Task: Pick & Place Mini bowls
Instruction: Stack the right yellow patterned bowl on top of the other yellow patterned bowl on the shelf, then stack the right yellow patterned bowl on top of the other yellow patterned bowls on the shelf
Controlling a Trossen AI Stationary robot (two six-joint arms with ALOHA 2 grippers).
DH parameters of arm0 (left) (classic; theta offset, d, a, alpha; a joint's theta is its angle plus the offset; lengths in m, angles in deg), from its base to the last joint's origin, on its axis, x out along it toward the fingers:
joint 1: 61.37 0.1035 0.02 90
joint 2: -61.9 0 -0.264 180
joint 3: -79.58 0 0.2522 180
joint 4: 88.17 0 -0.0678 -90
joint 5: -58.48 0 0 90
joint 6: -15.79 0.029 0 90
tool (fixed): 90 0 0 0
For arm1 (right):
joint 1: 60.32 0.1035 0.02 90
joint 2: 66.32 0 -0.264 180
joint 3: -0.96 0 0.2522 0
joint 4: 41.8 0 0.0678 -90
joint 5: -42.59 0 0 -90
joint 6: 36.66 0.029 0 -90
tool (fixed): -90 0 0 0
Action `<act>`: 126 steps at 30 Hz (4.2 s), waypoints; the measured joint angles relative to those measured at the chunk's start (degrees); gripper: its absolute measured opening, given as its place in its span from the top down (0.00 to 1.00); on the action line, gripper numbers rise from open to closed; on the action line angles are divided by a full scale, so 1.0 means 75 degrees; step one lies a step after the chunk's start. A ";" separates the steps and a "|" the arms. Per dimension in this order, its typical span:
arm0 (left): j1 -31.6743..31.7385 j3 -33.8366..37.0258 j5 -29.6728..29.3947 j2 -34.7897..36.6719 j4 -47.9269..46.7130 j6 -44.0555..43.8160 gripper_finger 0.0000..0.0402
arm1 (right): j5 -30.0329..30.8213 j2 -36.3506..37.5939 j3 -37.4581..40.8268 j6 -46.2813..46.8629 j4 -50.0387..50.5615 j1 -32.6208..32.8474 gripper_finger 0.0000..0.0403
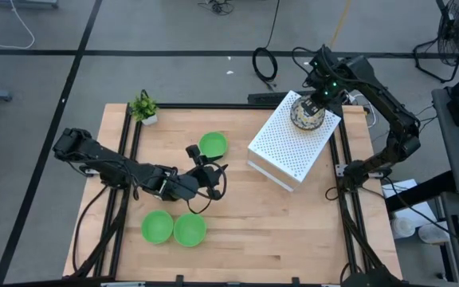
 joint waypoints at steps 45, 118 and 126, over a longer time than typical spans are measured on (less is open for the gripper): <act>0.0000 0.0000 -0.0001 -0.0003 0.0002 -0.0009 0.62 | 0.0000 -0.0292 0.0012 -0.0828 -0.0322 0.0980 1.00; -0.0024 0.0032 -0.0225 0.0658 -0.4007 -0.3207 0.62 | -0.1413 0.3024 0.5020 -0.0573 -0.8796 0.6190 1.00; -0.0199 0.0050 -0.0116 0.1023 -0.6543 -0.5653 0.62 | -0.2402 0.3295 0.7194 -0.1317 -1.2249 0.7604 1.00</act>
